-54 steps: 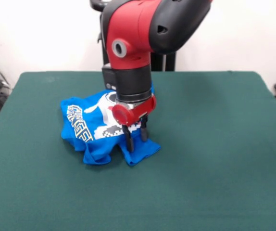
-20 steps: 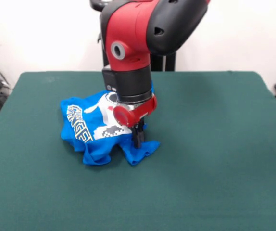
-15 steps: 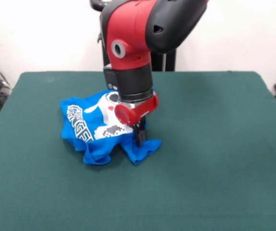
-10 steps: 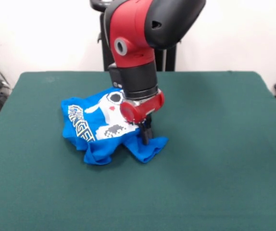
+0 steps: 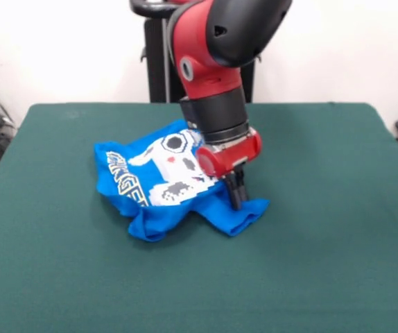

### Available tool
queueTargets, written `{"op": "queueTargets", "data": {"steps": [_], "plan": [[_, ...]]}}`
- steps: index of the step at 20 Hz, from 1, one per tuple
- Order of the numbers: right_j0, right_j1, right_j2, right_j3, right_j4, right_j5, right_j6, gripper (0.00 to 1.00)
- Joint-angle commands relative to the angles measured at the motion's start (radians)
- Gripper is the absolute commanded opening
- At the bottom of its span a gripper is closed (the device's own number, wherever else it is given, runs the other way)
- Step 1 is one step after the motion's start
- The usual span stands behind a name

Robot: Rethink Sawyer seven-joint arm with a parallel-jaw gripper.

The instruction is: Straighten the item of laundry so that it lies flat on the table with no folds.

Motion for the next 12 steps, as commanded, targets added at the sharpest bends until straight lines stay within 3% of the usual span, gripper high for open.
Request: {"op": "queueTargets", "data": {"steps": [1,12], "plan": [[0.004,0.028,0.193,0.071,0.192,0.043,-0.341,0.00],[0.022,-0.023,0.154,0.142,0.397,-0.061,-0.410,0.00]]}}
